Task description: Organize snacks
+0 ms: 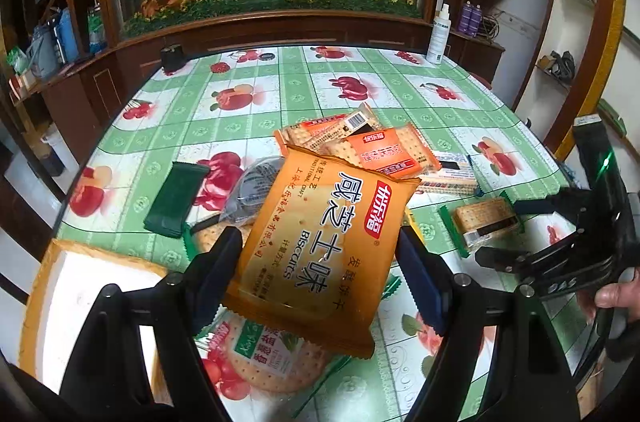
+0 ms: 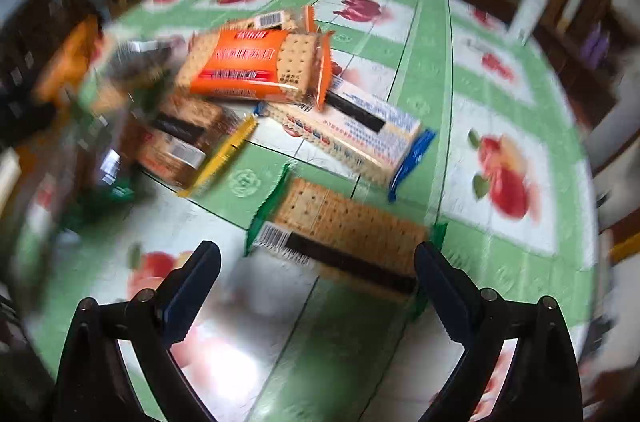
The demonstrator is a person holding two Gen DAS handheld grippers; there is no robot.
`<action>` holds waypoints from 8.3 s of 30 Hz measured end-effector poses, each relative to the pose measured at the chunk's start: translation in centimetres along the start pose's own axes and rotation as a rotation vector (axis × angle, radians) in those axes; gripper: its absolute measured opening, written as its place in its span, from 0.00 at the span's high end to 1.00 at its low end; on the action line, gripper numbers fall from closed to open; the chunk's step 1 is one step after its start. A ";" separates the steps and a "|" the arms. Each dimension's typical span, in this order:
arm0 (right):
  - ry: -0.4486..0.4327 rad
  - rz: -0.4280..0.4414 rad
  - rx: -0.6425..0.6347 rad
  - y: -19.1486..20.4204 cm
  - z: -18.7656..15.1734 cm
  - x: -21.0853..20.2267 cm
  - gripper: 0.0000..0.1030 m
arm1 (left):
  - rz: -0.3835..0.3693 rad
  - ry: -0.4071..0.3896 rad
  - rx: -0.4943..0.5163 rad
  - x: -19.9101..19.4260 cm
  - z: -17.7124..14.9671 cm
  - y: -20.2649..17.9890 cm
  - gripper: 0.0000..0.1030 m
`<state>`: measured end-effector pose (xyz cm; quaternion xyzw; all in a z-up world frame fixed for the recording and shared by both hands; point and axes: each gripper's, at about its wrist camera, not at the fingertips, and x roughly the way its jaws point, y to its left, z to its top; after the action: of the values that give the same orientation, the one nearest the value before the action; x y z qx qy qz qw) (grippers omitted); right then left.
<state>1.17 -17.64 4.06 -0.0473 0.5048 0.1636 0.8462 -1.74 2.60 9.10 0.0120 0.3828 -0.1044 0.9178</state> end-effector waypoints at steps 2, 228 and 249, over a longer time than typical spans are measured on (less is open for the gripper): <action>-0.023 -0.005 0.020 -0.5 0.1 -0.2 0.06 | -0.004 0.003 0.000 0.2 0.0 -0.4 0.23; -0.075 -0.030 -0.177 12.9 0.8 -0.2 0.27 | 0.007 0.169 -0.176 -4.4 -10.0 2.0 0.25; -0.142 0.034 -0.206 16.8 1.8 -2.4 0.27 | 0.138 0.035 -0.195 -8.7 -7.0 6.7 0.25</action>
<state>-3.86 -1.93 8.43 -0.1139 0.4250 0.2319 0.8675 -11.28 11.44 9.93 -0.0492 0.4054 -0.0028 0.9128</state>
